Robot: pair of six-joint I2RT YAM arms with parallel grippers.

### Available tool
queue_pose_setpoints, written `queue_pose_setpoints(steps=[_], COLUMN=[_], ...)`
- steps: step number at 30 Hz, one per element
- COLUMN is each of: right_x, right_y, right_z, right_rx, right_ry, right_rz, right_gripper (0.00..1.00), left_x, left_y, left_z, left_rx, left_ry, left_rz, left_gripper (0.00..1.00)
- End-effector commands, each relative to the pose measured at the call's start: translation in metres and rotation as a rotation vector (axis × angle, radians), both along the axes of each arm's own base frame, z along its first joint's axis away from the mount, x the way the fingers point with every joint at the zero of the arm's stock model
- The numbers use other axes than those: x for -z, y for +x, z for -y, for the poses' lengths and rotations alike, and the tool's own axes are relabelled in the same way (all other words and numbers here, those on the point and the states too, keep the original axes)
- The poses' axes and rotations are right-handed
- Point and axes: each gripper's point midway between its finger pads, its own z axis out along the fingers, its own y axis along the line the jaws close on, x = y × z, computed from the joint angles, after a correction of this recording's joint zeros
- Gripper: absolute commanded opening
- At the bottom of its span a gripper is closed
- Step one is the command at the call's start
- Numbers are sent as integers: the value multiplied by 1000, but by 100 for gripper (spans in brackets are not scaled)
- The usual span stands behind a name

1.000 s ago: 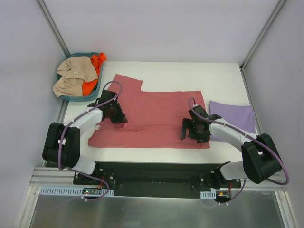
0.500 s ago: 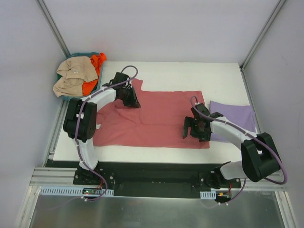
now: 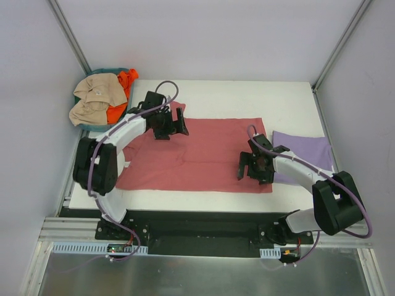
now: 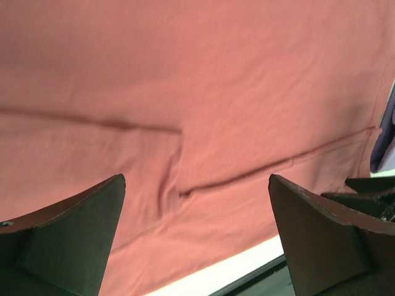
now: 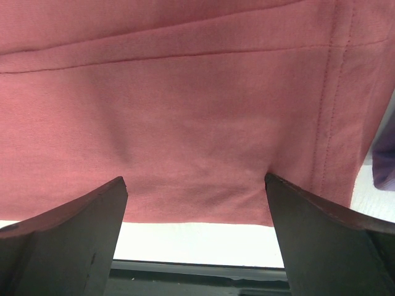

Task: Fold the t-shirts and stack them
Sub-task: Fold the flattened tshirt in 1/3 of the way

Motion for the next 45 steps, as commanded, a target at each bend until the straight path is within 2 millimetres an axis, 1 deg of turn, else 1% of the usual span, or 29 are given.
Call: queue_pose_setpoints(steps=[1,3,5,7,9,11,14,17,19,22,24,26,29,32,35,36,37,41,45], right_x=[-13,-18,-24,-28,-31,-31,-23,-11,-5,8,14,17,19,20,18,17,15,13,12], right_y=[9,11,13,14,14,18,25,23,20,9,2,-3,-11,-21,-28,-31,-37,-48,-56], right_z=[-2,-2,-2,0,0,-4,-9,-8,-7,-4,-1,1,0,-2,-1,-1,-6,-4,-3], right_rx=[-15,-23,-39,-53,-68,-95,-117,-122,-117,-100,-91,-85,-76,-67,-55,-49,-58,-30,1], right_ry=[13,14,17,8,11,35,45,29,17,3,-10,-11,2,20,29,33,67,81,100], right_rz=[49,63,82,103,119,151,177,140,117,76,57,46,37,35,39,39,26,32,30], right_gripper=[96,96,96,96,96,96,96,96,96,96,96,96,96,96,96,96,96,96,96], left_x=[-27,-24,-16,-3,13,28,47,64,76,95,102,104,106,103,101,102,102,101,96], left_y=[-26,-43,-56,-68,-81,-93,-107,-118,-129,-153,-168,-180,-197,-207,-219,-221,-223,-228,-224], left_z=[-32,-48,-64,-82,-94,-103,-113,-122,-127,-132,-132,-133,-141,-150,-151,-155,-155,-157,-160], left_rx=[-106,-157,-214,-280,-334,-367,-397,-419,-437,-453,-454,-462,-491,-532,-567,-594,-609,-660,-681], left_ry=[78,115,158,199,209,218,231,237,236,239,229,222,243,271,257,266,255,234,231], left_rz=[83,92,91,67,26,-13,-48,-91,-137,-213,-243,-253,-264,-257,-269,-258,-257,-234,-196], left_gripper=[99,99,99,99,99,99,99,99,99,99,99,99,99,99,99,99,99,99,99])
